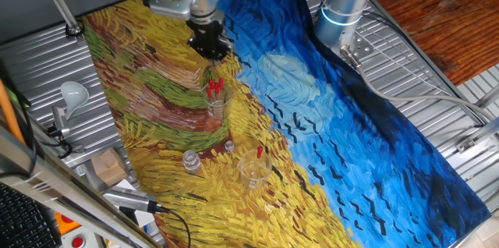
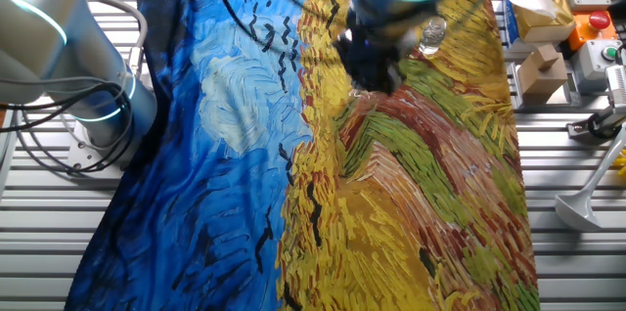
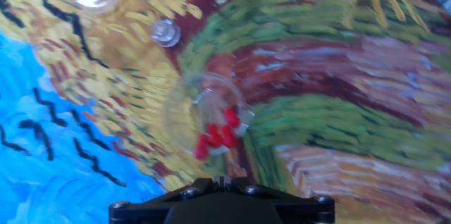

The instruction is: Transfer liquid using a dropper

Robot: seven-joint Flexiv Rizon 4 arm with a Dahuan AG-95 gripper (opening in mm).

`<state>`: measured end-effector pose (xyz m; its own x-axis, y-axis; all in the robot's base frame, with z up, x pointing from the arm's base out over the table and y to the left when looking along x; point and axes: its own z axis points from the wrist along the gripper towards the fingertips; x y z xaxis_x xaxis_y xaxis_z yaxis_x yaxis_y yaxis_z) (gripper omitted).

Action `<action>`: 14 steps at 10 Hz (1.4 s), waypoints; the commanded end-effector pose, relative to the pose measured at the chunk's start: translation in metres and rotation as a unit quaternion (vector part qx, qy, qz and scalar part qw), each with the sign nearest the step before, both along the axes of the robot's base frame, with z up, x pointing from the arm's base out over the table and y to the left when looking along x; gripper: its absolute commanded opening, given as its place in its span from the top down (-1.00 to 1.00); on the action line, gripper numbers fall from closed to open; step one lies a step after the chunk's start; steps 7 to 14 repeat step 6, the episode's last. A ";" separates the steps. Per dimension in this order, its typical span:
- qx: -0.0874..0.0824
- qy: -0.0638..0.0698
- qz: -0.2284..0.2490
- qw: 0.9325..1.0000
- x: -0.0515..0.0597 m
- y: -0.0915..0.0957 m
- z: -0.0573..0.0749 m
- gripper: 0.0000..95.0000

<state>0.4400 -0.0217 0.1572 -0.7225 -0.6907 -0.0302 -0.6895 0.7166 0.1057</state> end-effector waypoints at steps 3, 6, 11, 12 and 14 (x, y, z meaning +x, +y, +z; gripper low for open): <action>-0.008 -0.010 0.028 1.000 0.006 -0.040 -0.026 1.00; -0.011 -0.009 0.027 1.000 0.006 -0.039 -0.027 1.00; -0.011 -0.009 0.027 1.000 0.006 -0.039 -0.027 1.00; -0.011 -0.009 0.027 1.000 0.006 -0.039 -0.027 1.00; -0.011 -0.009 0.027 1.000 0.006 -0.039 -0.027 1.00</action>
